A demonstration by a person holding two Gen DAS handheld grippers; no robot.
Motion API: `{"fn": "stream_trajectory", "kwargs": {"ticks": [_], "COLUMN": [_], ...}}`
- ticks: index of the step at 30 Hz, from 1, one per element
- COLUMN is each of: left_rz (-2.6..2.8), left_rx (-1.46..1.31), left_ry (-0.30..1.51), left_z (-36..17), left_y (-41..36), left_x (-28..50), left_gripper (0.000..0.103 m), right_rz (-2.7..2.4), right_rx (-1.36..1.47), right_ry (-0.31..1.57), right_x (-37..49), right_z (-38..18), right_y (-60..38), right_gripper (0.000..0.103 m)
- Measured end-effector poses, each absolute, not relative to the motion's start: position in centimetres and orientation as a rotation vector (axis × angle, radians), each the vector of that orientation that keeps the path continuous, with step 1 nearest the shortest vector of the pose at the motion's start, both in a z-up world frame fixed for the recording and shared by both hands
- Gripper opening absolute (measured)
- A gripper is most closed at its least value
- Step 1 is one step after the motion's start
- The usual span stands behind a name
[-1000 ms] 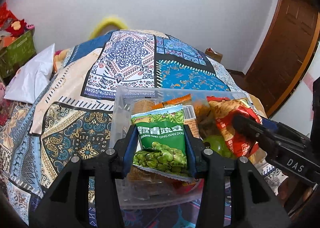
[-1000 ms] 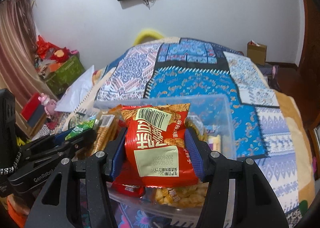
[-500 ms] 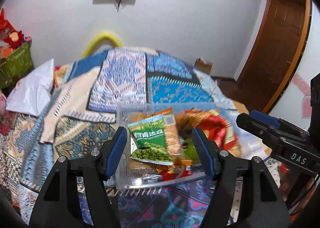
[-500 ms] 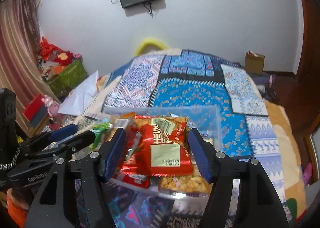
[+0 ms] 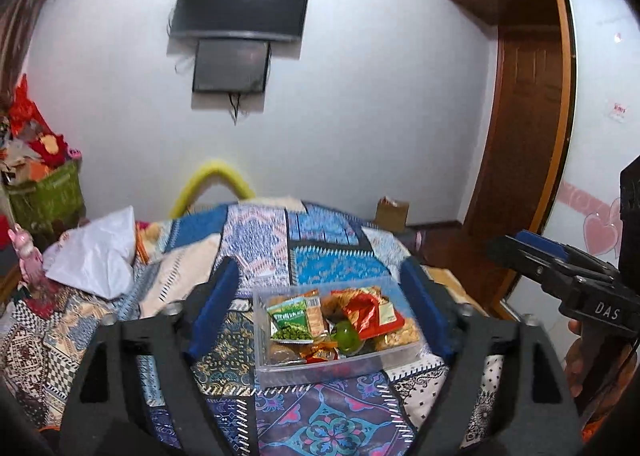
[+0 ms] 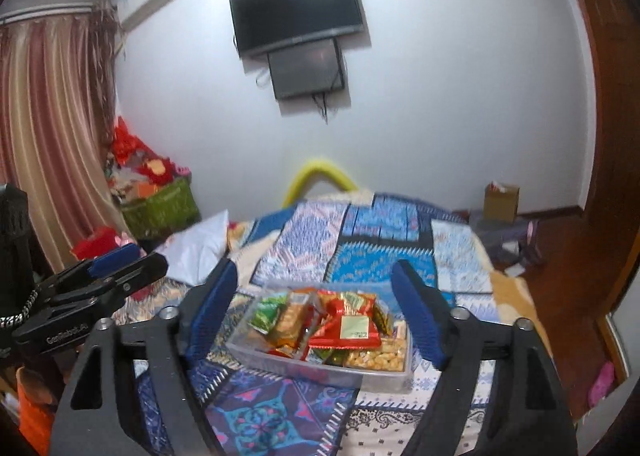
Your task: Organize snacks
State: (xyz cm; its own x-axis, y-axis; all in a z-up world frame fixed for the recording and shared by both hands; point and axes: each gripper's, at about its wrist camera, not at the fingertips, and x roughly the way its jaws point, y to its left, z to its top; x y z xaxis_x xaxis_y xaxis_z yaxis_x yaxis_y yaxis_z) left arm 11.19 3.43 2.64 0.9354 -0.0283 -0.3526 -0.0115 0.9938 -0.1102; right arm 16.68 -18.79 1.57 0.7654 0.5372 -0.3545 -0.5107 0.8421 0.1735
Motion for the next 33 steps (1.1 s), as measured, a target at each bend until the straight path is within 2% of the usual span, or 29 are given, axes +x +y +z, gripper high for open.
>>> {"fn": "stream_trajectory", "kwargs": {"ticks": [3,5,7,33], "left_rz": [0.000,0.001,0.002,-0.002], "left_rx": [-0.097,-0.093,-0.093,-0.067], "left_ry": [0.327,0.316,0.312,0.312], "left_z": [3.6,4.0,4.1,3.5], "left_y": [3.1,2.9,2.8,1.5], "left_x": [9.6,8.8,8.3,7.1], "left_gripper": [0.097,0.101,0.101,0.102], "right_rz": [0.570,0.568,0.558,0.540], "right_rx": [0.067,0.073,0.075,0.059], "right_ry": [0.386,0.374,0.360,0.356], "right_x": [15.6,15.0,14.6,12.4], "right_z": [2.0,2.2,2.1,1.5], "right_y": [-19.0,-19.1,-19.2,-20.1], "right_gripper": [0.086,0.096,0.103,0.103]}}
